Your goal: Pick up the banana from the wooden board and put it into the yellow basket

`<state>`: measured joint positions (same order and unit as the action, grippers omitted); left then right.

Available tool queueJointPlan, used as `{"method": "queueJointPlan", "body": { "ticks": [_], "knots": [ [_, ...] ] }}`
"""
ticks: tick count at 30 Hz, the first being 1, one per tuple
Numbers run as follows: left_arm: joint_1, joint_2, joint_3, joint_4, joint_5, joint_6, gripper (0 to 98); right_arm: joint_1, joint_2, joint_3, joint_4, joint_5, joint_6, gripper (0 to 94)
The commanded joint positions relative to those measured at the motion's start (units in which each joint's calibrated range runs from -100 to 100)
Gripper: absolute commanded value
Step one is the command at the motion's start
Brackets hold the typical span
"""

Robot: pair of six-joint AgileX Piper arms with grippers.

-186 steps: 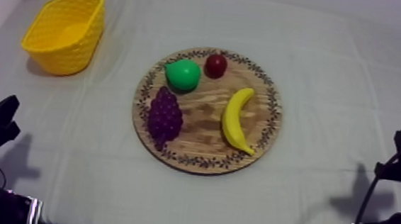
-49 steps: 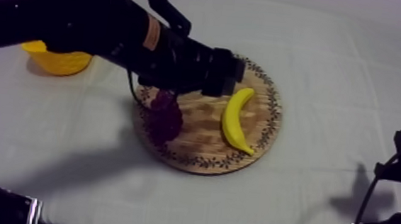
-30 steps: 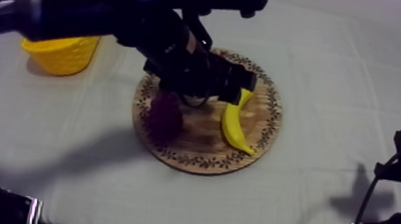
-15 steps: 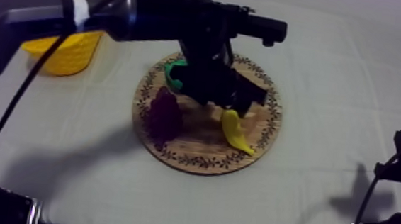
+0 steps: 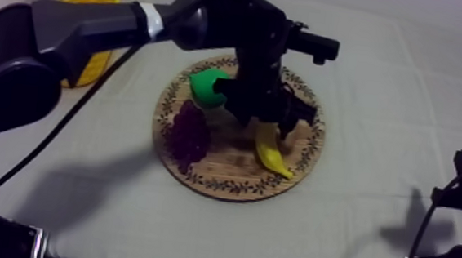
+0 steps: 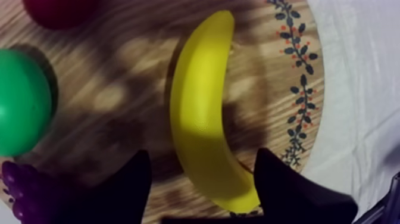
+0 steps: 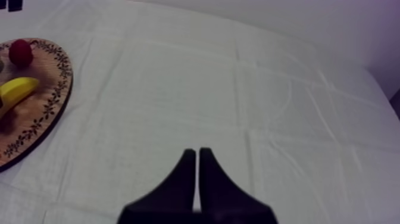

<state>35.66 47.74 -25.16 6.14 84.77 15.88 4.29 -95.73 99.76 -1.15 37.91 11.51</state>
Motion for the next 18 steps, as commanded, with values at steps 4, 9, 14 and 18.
{"method": "queueJointPlan", "body": {
  "ticks": [4,9,14,18],
  "knots": [
    [-0.16,4.47,-5.0,0.59,3.97,-0.97,55.9,0.0,-0.02,0.02,0.01,-0.01,-0.01,0.3],
    [0.23,7.03,-8.36,0.36,6.9,-1.02,45.8,0.0,-0.02,0.02,0.01,-0.01,-0.01,0.3],
    [0.48,8.5,-9.25,-0.27,9.24,-0.34,33.7,0.0,-0.02,0.02,0.01,-0.01,-0.01,0.3],
    [0.72,8.78,-9.69,-0.94,9.95,-0.16,29.0,0.0,-0.02,0.02,0.01,-0.01,-0.01,0.3]
  ]
}}
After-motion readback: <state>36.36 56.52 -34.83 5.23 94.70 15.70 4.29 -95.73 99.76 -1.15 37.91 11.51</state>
